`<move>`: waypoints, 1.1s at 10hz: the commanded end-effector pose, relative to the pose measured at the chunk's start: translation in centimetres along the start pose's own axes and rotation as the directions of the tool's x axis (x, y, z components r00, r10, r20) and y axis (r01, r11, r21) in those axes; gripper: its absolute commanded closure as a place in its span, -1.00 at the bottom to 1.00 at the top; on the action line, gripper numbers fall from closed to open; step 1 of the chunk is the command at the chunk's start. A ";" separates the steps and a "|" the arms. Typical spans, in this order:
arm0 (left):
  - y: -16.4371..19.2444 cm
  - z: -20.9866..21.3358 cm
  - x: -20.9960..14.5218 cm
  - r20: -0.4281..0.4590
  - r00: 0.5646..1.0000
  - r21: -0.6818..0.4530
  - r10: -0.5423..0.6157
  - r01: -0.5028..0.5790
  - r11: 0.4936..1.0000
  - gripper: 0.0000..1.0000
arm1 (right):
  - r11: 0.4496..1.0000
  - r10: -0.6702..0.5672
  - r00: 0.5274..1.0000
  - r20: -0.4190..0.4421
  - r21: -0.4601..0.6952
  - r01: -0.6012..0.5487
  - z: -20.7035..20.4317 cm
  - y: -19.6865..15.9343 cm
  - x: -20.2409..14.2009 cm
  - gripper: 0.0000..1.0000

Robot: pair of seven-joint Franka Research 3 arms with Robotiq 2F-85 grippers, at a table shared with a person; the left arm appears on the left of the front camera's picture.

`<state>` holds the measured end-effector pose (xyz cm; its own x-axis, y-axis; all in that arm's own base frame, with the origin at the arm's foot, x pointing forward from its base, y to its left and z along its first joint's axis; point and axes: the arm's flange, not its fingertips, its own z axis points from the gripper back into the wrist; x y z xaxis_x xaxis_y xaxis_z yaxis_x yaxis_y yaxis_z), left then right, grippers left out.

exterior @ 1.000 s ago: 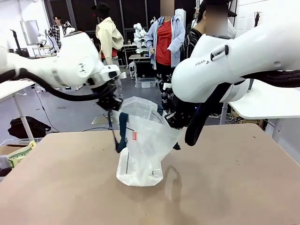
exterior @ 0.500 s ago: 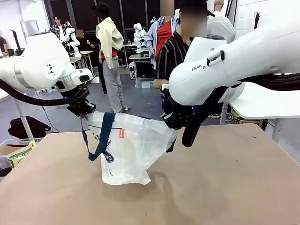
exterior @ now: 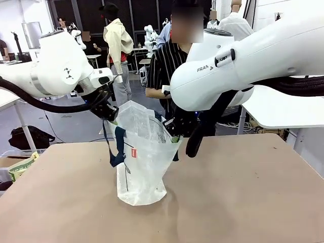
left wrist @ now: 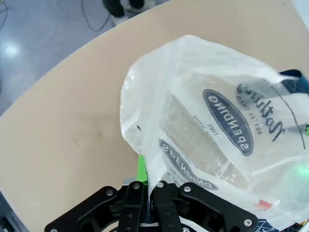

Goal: Transfer purchased items from the store into the shopping bag.
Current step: Open the Reusable shopping bag in the center of the table, then move the Reusable shopping bag to the right side of the table.

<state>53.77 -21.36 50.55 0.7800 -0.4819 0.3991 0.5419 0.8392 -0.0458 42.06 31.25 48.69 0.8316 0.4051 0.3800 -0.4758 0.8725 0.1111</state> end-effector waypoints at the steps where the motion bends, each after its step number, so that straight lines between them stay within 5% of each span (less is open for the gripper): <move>1: 1.0 -0.6 0.3 -0.016 0.999 -0.037 -0.030 0.029 0.999 1.00 | 0.997 -0.019 1.000 -0.005 -0.079 0.018 -0.2 0.9 0.4 1.00; 4: 1.3 -1.3 0.6 -0.048 0.999 -0.064 -0.022 0.019 0.998 1.00 | 0.989 -0.051 0.998 -0.039 -0.138 0.045 0.4 1.3 0.0 1.00; 11: 0.4 -1.2 0.3 -0.017 1.000 -0.015 -0.007 0.007 1.000 1.00 | 0.997 -0.013 1.000 -0.009 -0.077 0.013 -0.1 0.6 -0.3 1.00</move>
<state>54.61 -21.65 49.44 0.7832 -0.4963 0.3745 0.5551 0.8295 -0.0617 41.41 31.70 48.50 0.8470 0.3932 0.3578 -0.4307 0.9020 0.0284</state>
